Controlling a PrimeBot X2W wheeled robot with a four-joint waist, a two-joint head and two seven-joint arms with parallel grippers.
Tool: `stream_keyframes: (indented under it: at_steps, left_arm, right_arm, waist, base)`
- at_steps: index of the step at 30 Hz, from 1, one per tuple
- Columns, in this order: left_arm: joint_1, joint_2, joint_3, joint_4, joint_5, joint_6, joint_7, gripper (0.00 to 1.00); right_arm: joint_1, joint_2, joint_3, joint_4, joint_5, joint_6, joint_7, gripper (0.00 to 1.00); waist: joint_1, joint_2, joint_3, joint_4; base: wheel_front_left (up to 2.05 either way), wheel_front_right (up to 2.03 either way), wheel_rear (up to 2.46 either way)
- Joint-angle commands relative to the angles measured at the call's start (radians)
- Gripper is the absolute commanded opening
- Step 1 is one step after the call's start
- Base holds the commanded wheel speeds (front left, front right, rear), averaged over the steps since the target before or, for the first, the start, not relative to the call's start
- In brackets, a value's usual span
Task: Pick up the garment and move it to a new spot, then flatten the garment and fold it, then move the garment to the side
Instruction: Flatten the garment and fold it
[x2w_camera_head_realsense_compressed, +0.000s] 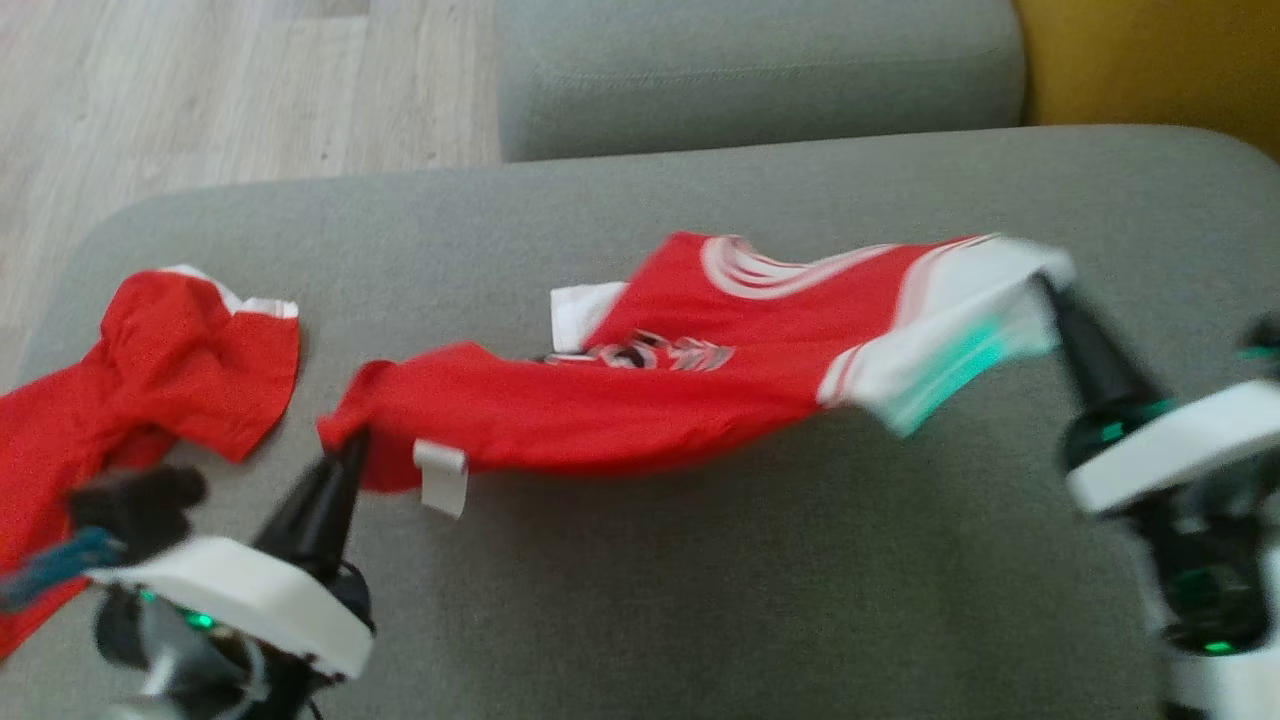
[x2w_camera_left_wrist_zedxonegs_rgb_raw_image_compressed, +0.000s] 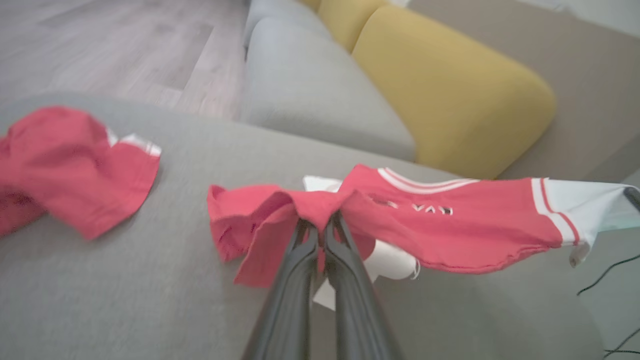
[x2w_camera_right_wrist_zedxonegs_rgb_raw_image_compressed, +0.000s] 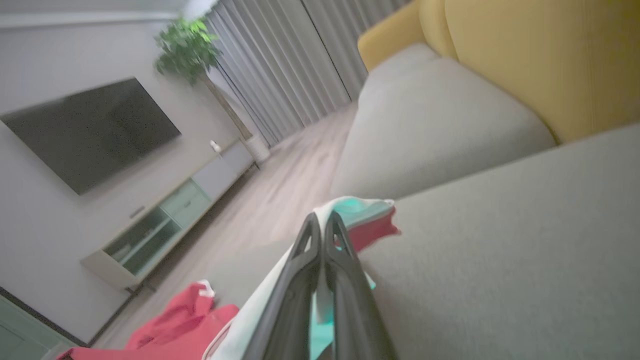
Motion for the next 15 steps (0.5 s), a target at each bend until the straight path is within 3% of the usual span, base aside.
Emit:
stream_keyframes:
  at_steps: [1,8,11,15]
  left_arm:
    - [-0.05,0.021,0.052,-0.098,-0.02,-0.003,0.022,0.0]
    - [-0.176,0.063,0.106,-0.387,-0.118,0.01,0.136,0.0]
    - [-0.291,0.086,0.122,-0.472,-0.17,0.021,0.199,0.0]
    - [-0.394,0.101,0.122,-0.492,-0.204,0.032,0.247,0.0]
  right_arm:
    - [-0.035,-0.007,-0.012,-0.103,0.028,0.008,0.022,0.0]
    - [-0.116,0.03,-0.149,-0.403,0.112,0.008,0.165,0.0]
    - [-0.222,0.044,-0.203,-0.488,0.136,0.008,0.251,0.0]
    - [-0.317,0.046,-0.235,-0.51,0.123,0.008,0.313,0.0]
  waist:
    - [0.0,0.0,-0.011,-0.009]
    - [0.0,0.0,-0.013,-0.039]
    - [0.0,0.0,-0.001,-0.062]
    - [0.0,0.0,0.027,-0.077]
  base:
    - [0.0,0.0,0.0]
    - [0.0,0.0,0.0]
    - [0.0,0.0,0.0]
    - [0.0,0.0,0.0]
